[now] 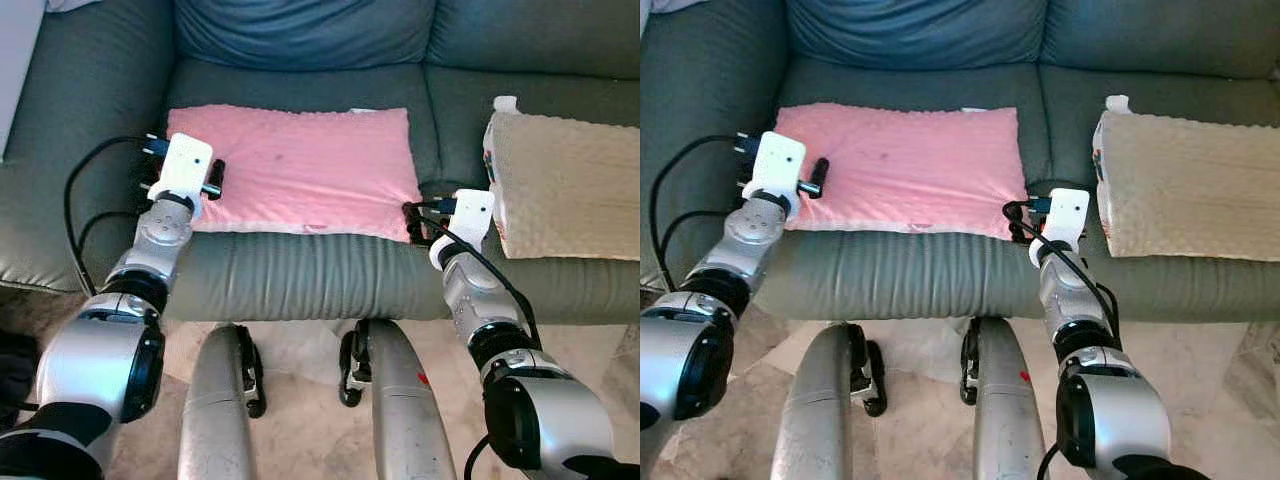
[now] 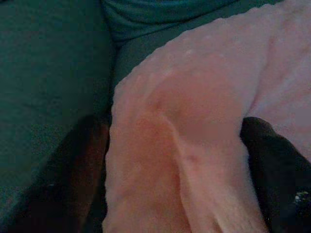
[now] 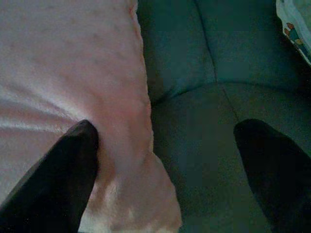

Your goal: Move the pillow to the sofa

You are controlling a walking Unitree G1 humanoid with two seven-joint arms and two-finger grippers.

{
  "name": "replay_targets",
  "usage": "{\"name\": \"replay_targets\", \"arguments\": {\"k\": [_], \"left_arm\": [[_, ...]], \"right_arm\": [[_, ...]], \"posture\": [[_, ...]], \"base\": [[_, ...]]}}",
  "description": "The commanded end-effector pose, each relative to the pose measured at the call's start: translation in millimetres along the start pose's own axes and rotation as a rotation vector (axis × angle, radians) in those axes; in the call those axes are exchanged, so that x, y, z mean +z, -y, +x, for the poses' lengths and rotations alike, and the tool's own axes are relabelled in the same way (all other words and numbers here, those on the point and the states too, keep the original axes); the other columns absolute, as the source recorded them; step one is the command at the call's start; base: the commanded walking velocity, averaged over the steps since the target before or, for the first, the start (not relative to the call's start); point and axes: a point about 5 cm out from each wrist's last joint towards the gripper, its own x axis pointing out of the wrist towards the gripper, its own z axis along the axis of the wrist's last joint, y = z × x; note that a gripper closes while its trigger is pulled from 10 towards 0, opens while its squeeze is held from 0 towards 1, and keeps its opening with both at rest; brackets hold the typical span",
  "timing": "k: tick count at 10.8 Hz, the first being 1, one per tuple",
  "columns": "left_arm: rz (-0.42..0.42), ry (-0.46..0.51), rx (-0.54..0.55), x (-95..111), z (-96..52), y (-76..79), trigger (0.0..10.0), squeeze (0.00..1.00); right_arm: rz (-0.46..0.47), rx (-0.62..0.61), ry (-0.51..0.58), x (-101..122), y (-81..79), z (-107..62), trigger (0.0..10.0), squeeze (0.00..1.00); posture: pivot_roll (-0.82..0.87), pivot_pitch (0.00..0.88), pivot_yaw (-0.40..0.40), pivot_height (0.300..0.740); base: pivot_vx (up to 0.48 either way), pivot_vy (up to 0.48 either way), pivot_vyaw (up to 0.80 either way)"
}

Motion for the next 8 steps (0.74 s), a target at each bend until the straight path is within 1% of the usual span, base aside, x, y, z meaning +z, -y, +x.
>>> {"name": "replay_targets", "arguments": {"k": [1,2,3,4,6,7,8], "left_arm": [[0.012,-0.056,0.039,-18,-6.3,-11.9,10.0,1.00],[0.057,-0.039,0.025,-19,-7.7,-12.9,10.0,1.00],[0.060,-0.039,0.017,-20,-8.2,-13.0,10.0,1.00],[0.098,-0.013,-0.012,-18,-8.5,-11.4,10.0,1.00],[0.115,0.022,-0.018,-17,-10.1,-12.5,10.0,1.00],[0.042,0.043,-0.014,-22,-15.2,-12.2,10.0,0.66],[-0.027,0.059,-0.049,-27,-20.5,-6.1,10.0,0.00]], "right_arm": [[0.033,-0.038,-0.046,-17,10.6,-8.6,10.0,1.00],[0.044,-0.020,-0.043,-19,5.5,-9.5,10.0,1.00],[0.048,-0.008,-0.041,-20,1.3,-10.0,10.0,1.00],[0.062,0.017,-0.032,-22,-6.7,-11.7,10.0,1.00],[0.076,0.028,-0.012,-25,-10.4,-19.8,10.0,1.00],[0.078,0.022,0.012,-29,-9.4,-35.5,10.0,1.00],[0.079,0.016,0.019,-31,-8.4,-47.1,10.0,1.00]], "posture": [[-0.07,0.365,-0.023,0.645],[-0.06,0.363,-0.021,0.645],[-0.06,0.362,-0.021,0.645],[-0.06,0.350,-0.018,0.645],[-0.07,0.336,-0.017,0.645],[-0.08,0.320,-0.021,0.645],[-0.08,0.306,-0.024,0.645]], "base": [[0.000,0.000,0.00],[0.000,0.000,0.00],[0.000,0.000,0.00],[0.000,0.000,0.00],[0.000,0.000,0.00],[0.000,0.000,0.00],[0.000,0.000,0.00]]}}
